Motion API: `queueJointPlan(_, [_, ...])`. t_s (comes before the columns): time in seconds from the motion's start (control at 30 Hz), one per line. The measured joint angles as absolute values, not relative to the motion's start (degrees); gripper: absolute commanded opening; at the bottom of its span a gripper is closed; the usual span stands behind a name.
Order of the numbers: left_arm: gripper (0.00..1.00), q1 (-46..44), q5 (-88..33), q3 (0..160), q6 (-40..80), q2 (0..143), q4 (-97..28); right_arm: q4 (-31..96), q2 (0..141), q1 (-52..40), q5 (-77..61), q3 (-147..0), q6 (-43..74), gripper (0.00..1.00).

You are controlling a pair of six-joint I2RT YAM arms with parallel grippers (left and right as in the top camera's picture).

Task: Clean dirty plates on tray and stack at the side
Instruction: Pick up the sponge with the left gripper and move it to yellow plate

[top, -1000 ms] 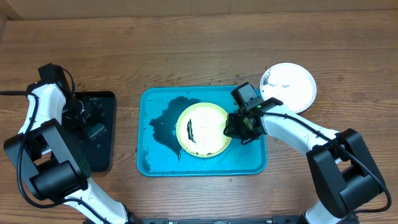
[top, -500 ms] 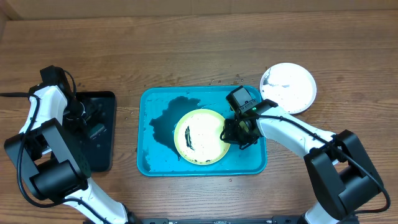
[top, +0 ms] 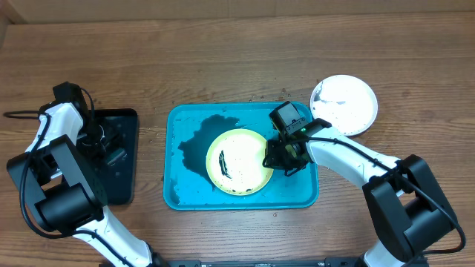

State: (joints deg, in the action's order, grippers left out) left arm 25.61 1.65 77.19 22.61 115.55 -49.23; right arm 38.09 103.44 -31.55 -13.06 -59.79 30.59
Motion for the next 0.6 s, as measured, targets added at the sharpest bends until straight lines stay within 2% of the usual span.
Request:
queueJointPlan(0.1, [0.18,25.6,1.5,77.2,22.6,115.5,-49.3,38.0,103.4,-31.6,-13.0,-59.8,30.6,0.04])
queueJointPlan(0.17, [0.04,25.6,1.5,77.2,22.9,115.5,-49.4,38.0,103.4,-31.6,-13.0,-59.8,30.6,0.04])
queueJointPlan(0.33, [0.04,25.6,1.5,77.7,22.5,115.6,-50.9,37.5,103.4,-31.6,-13.0,-59.8,30.4,0.04])
queueJointPlan(0.6, [0.04,25.6,2.2,87.7,22.5,117.4,-63.4,34.1,103.4,-31.6,-12.6,-59.8,30.3,0.04])
